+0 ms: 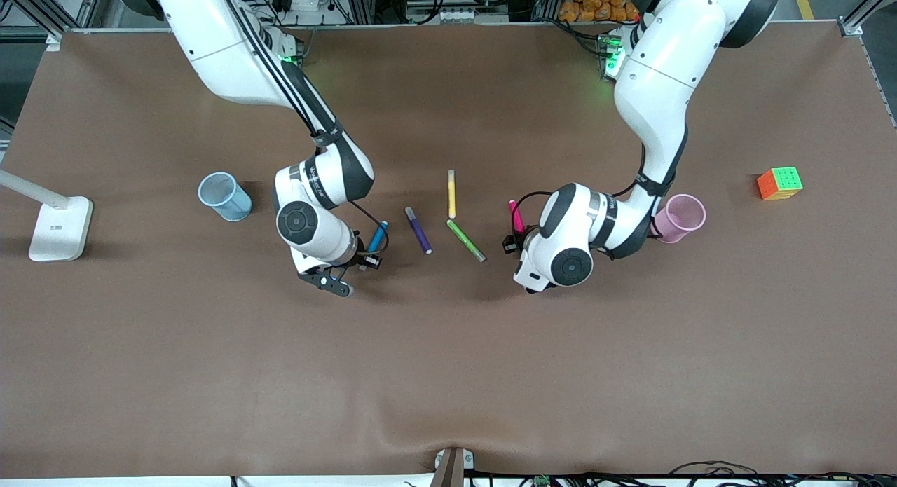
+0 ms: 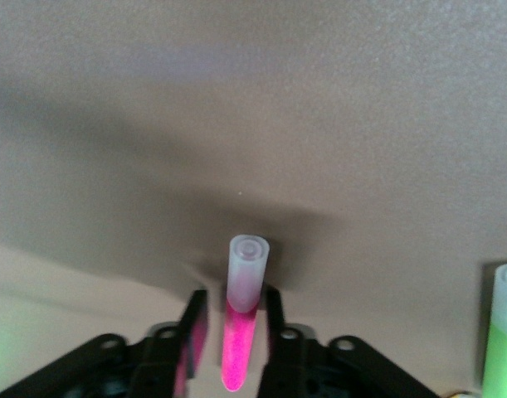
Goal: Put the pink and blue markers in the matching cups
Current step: 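Lift the blue marker toward the blue cup while the left lifts pink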
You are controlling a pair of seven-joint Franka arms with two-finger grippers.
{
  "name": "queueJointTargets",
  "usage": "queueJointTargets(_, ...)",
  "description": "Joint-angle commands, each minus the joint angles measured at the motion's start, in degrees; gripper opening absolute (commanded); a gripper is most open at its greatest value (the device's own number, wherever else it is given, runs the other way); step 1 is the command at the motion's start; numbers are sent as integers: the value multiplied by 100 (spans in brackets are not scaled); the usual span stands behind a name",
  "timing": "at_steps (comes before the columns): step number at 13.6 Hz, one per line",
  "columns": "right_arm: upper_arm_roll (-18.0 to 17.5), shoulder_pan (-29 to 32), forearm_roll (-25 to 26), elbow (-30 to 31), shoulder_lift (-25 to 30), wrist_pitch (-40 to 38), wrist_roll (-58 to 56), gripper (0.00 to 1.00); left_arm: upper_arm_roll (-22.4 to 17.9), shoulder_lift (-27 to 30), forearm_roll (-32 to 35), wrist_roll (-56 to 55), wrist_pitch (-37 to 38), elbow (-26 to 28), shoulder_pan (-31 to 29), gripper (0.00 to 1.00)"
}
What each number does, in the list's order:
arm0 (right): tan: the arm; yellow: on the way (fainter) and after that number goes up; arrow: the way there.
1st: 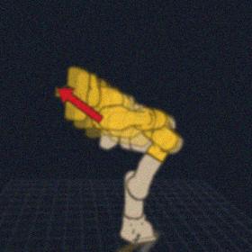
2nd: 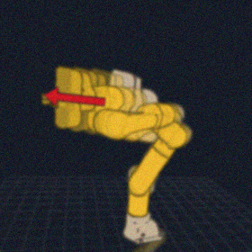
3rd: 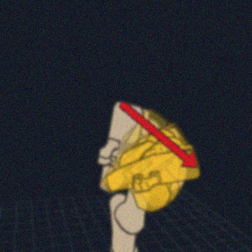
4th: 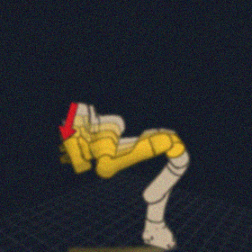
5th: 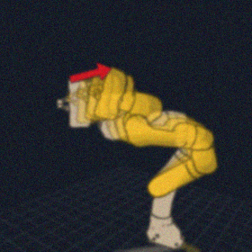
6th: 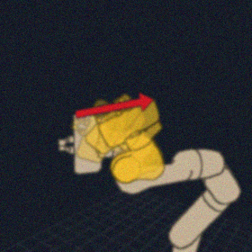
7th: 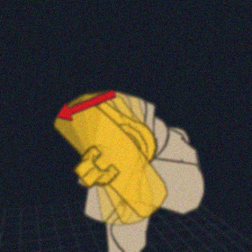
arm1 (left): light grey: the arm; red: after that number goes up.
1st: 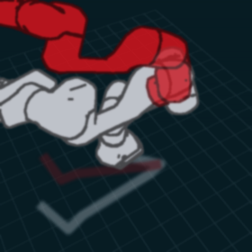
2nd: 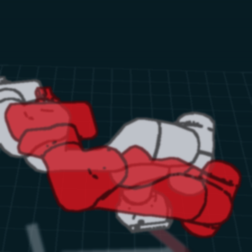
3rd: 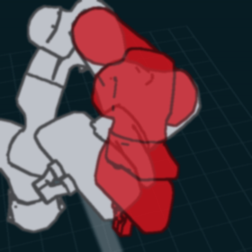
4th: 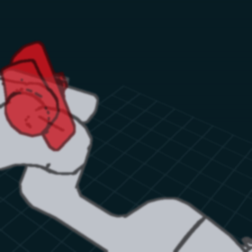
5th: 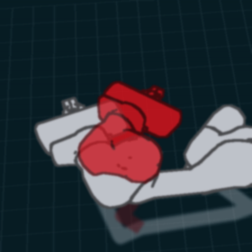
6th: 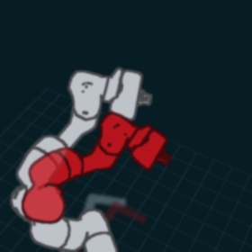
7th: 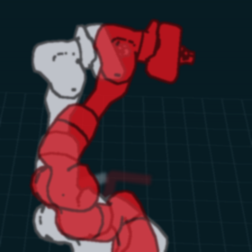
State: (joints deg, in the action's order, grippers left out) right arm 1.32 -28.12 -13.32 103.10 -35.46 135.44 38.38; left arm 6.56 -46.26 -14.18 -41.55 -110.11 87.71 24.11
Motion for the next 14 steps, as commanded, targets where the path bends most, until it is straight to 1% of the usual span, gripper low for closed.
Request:
queueJointTargets(1,17,192,-13,61,653,-710,-758,0,-6,-23,-94,-82,-108,19,-3,0)
queueJointTargets(3,26,358,-13,105,1004,-930,-1356,0,-6,21,-103,-99,-81,10,-47,0)
queueJointTargets(4,17,568,-13,96,1198,-1219,-1785,0,-6,64,-94,-99,-29,10,-108,0)
queueJointTargets(6,-1,1104,-56,114,1593,-1667,-2935,0,-23,292,-76,-169,181,-8,-161,0)
queueJointTargets(9,-18,1938,-109,105,1954,-2344,-4666,0,-41,696,-24,-573,559,-17,-398,0)
queueJointTargets(11,-10,2449,-328,122,2191,-2801,-5984,0,-85,838,-6,-591,788,-17,-434,0)
queueJointTargets(12,-9,2686,-468,227,2306,-3021,-6469,0,-85,838,-6,-583,806,-17,-477,0)
queueJointTargets(14,-1,3056,-662,586,2578,-3146,-7427,0,-85,830,-6,-583,807,-8,-478,0)
